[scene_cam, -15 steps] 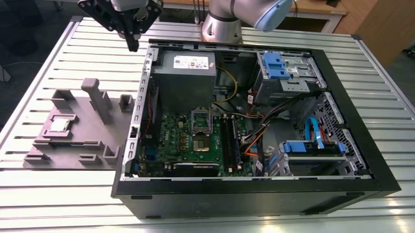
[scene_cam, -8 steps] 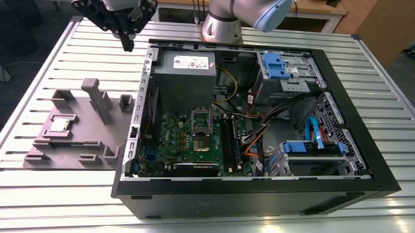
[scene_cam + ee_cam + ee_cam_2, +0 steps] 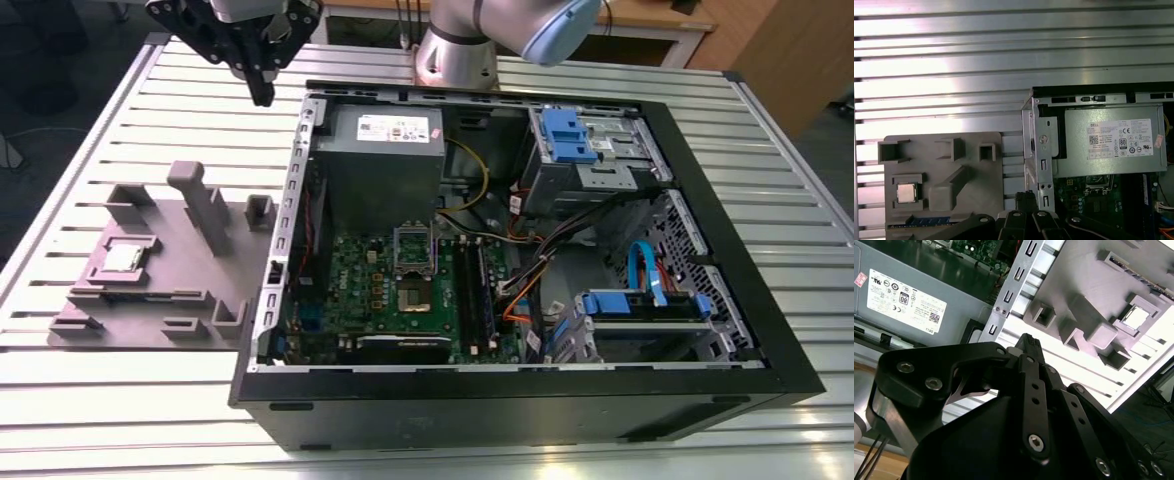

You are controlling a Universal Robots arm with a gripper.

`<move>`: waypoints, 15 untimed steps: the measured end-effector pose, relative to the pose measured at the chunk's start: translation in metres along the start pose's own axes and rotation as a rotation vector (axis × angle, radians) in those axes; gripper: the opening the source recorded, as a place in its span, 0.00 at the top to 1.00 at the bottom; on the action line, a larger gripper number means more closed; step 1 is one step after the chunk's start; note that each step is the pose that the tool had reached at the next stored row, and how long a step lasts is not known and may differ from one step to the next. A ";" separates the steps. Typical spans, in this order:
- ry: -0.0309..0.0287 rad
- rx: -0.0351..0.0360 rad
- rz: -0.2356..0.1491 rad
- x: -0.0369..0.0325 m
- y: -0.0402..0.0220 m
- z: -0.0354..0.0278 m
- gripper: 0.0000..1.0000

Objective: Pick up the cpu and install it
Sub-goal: 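Reach for the cpu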

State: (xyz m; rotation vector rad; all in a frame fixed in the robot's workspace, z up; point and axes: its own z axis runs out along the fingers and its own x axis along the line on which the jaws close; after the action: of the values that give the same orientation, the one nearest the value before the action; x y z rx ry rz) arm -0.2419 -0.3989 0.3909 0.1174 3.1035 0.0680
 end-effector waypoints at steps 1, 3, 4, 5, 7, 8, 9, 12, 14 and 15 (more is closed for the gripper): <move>-0.0001 -0.0001 0.000 0.0004 0.0000 0.0001 0.90; 0.0001 0.0001 0.000 0.0016 -0.0001 0.0000 0.90; 0.0000 -0.0001 0.000 0.0025 -0.0002 0.0001 0.90; 0.0000 0.0000 0.000 0.0034 -0.0003 0.0001 0.90; 0.0001 0.0000 0.000 0.0054 -0.0004 0.0002 0.90; 0.0001 0.0000 0.000 0.0063 -0.0005 0.0002 0.90; 0.0000 0.0000 0.000 0.0075 -0.0006 0.0003 0.90; 0.0001 0.0000 0.000 0.0108 -0.0008 0.0004 0.90; 0.0000 0.0000 0.000 0.0130 -0.0010 0.0005 0.90; 0.0000 0.0000 0.000 0.0141 -0.0011 0.0006 0.90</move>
State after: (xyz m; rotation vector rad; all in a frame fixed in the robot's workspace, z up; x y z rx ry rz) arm -0.2560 -0.3989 0.3898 0.1173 3.1036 0.0681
